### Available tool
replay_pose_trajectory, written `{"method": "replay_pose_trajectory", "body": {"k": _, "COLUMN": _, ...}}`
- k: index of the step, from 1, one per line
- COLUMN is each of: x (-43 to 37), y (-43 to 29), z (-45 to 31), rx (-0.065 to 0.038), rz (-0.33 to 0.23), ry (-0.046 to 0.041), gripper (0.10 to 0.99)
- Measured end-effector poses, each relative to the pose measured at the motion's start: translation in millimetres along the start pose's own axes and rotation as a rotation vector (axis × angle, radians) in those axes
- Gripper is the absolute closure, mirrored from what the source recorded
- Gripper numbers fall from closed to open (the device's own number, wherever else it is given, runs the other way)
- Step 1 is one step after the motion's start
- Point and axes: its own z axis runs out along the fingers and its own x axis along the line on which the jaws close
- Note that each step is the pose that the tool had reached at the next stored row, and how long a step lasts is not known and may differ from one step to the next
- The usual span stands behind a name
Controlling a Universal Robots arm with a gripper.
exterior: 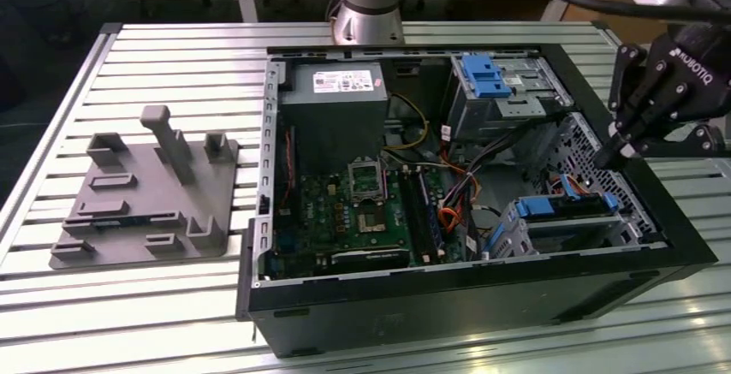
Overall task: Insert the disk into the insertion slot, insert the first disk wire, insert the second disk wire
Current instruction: 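Insert the second disk wire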
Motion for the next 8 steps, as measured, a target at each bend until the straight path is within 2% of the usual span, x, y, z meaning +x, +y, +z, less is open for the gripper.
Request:
{"method": "replay_pose_trajectory", "body": {"k": 2, "x": 0.0, "y": 0.5, "z": -5.2, "rx": 0.000, "rz": 0.000, "ry": 0.0001, "gripper": 0.980}}
{"method": "replay_pose_trajectory", "body": {"k": 8, "x": 0.0, "y": 0.5, "z": -5.2, "rx": 0.000, "rz": 0.000, "ry": 0.0003, "gripper": 0.980}}
